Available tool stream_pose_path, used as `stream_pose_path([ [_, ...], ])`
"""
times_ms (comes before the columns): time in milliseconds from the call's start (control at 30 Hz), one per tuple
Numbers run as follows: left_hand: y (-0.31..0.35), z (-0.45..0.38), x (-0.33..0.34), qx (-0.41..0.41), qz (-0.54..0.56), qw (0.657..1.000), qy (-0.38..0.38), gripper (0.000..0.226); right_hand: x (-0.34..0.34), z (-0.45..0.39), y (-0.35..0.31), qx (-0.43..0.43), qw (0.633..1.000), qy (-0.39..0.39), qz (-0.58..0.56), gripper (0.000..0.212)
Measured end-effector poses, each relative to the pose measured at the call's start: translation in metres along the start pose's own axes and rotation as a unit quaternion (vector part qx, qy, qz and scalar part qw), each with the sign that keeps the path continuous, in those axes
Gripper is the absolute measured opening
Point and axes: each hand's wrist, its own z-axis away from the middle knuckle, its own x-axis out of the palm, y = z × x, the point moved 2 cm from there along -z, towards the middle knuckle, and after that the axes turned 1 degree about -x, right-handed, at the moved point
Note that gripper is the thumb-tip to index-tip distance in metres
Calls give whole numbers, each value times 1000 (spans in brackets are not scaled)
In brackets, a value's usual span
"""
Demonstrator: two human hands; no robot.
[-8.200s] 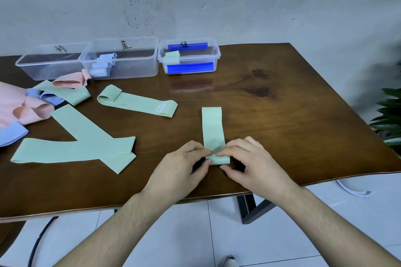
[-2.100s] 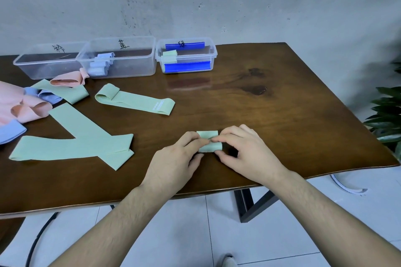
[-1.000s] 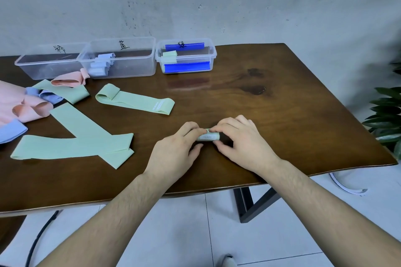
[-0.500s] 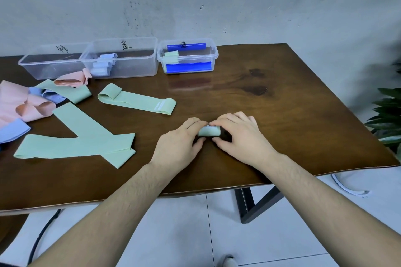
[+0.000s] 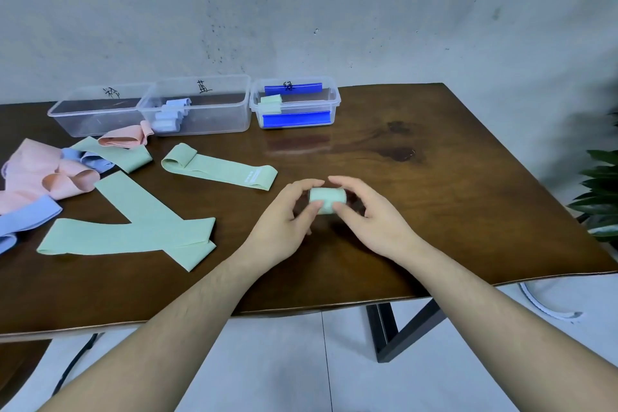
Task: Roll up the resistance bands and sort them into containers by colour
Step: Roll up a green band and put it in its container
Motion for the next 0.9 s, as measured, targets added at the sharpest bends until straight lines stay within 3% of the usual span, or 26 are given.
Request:
stream_pose_path([
  [167, 15, 6, 0, -72, 128, 989, 28, 22, -2, 1, -10, 34, 991, 25, -126, 35],
  [333, 21, 6, 5, -131, 190, 972, 40, 26, 0, 0, -12, 34, 991, 26, -125, 21],
  [433, 23, 7, 8, -149, 246, 958, 13, 26, -2, 0, -10, 44, 991, 28, -121, 22],
  [667, 28, 3, 14, -157, 260, 953, 3, 20, -11, 1, -10, 17, 986, 51, -156, 25],
  [767, 32, -2, 20, -210, 326, 921, 12, 27, -14, -1, -12, 3, 976, 68, -207, 27],
  [900, 38, -15, 23, -303, 466, 831, 28, 38, -19, -8, -16, -26, 977, 35, -210, 38],
])
